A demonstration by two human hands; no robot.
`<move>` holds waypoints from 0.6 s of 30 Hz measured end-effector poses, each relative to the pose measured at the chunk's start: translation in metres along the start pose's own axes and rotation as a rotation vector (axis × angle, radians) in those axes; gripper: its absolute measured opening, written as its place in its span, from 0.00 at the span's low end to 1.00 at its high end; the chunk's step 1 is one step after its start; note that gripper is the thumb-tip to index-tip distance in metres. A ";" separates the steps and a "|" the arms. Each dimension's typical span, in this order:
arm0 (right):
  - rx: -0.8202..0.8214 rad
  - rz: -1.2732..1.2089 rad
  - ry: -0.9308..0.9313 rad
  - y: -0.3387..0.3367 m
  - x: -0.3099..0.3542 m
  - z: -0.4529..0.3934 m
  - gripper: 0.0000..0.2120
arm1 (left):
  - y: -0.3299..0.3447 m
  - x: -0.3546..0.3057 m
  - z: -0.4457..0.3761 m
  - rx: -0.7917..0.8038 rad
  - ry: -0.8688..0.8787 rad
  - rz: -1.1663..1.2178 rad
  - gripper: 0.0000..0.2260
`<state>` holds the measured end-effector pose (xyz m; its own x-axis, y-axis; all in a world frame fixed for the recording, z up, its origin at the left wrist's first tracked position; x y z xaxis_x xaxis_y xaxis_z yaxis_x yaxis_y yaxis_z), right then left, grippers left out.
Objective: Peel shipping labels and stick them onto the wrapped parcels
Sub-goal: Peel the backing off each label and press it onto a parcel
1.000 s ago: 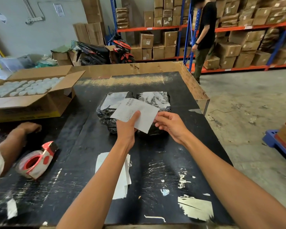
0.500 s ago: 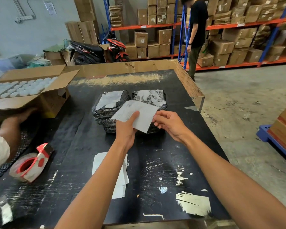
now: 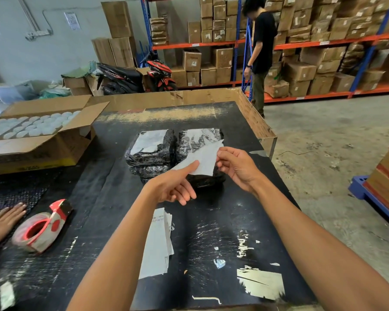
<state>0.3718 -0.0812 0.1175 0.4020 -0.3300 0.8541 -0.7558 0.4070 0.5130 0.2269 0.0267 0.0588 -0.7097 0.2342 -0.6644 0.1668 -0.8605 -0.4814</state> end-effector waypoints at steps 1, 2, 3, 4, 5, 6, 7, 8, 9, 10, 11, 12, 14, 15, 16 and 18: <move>-0.009 -0.022 -0.003 -0.002 0.001 0.001 0.07 | 0.000 0.000 0.001 0.041 0.008 -0.007 0.44; -0.018 -0.042 -0.007 -0.003 0.002 0.001 0.06 | 0.002 -0.001 0.004 0.091 0.026 -0.009 0.44; -0.027 -0.055 -0.011 -0.004 0.003 0.002 0.06 | 0.006 -0.004 0.007 0.138 0.058 -0.003 0.42; -0.038 -0.058 -0.013 -0.006 0.004 0.002 0.05 | 0.009 -0.009 0.011 0.166 0.110 0.016 0.38; -0.049 -0.047 -0.014 -0.008 0.004 0.002 0.05 | 0.010 -0.018 0.015 0.161 0.185 0.062 0.34; -0.056 -0.031 -0.014 -0.010 0.004 0.003 0.05 | 0.006 -0.031 0.019 0.112 0.283 0.139 0.29; -0.058 -0.013 -0.014 -0.011 0.004 0.003 0.05 | -0.002 -0.045 0.023 0.016 0.396 0.230 0.23; -0.054 0.007 -0.012 -0.011 0.003 0.003 0.05 | -0.015 -0.057 0.028 -0.127 0.508 0.304 0.18; -0.045 0.034 -0.010 -0.010 0.002 0.003 0.05 | -0.028 -0.067 0.037 -0.301 0.605 0.333 0.13; -0.031 0.073 -0.009 -0.007 0.002 0.003 0.05 | -0.039 -0.073 0.047 -0.471 0.674 0.318 0.07; -0.014 0.123 -0.010 -0.005 0.001 0.003 0.06 | -0.045 -0.079 0.056 -0.599 0.715 0.268 0.03; 0.004 0.177 -0.012 -0.002 0.000 0.003 0.07 | -0.045 -0.086 0.063 -0.684 0.742 0.180 0.06; 0.060 0.286 -0.017 0.004 0.000 0.003 0.09 | -0.037 -0.102 0.074 -0.752 0.822 -0.084 0.15; 0.098 0.344 -0.018 0.008 0.000 0.005 0.09 | -0.033 -0.109 0.077 -0.756 0.857 -0.220 0.17; 0.137 0.406 -0.023 0.012 0.000 0.007 0.09 | -0.028 -0.115 0.077 -0.741 0.878 -0.335 0.17; 0.197 0.507 -0.032 0.017 0.001 0.010 0.07 | -0.025 -0.116 0.069 -0.674 0.832 -0.434 0.14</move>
<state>0.3539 -0.0831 0.1264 -0.0518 -0.1604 0.9857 -0.9347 0.3554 0.0087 0.2578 -0.0096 0.1874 -0.1678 0.8924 -0.4188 0.5291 -0.2769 -0.8021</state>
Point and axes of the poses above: each hand's wrist, its own z-axis away from the middle knuckle, its own y-axis out of the palm, x = y × z, the point moved 10 cm from there along -z, towards the middle knuckle, and after that the axes turned 9 degrees about -z, right-handed, at the moved point
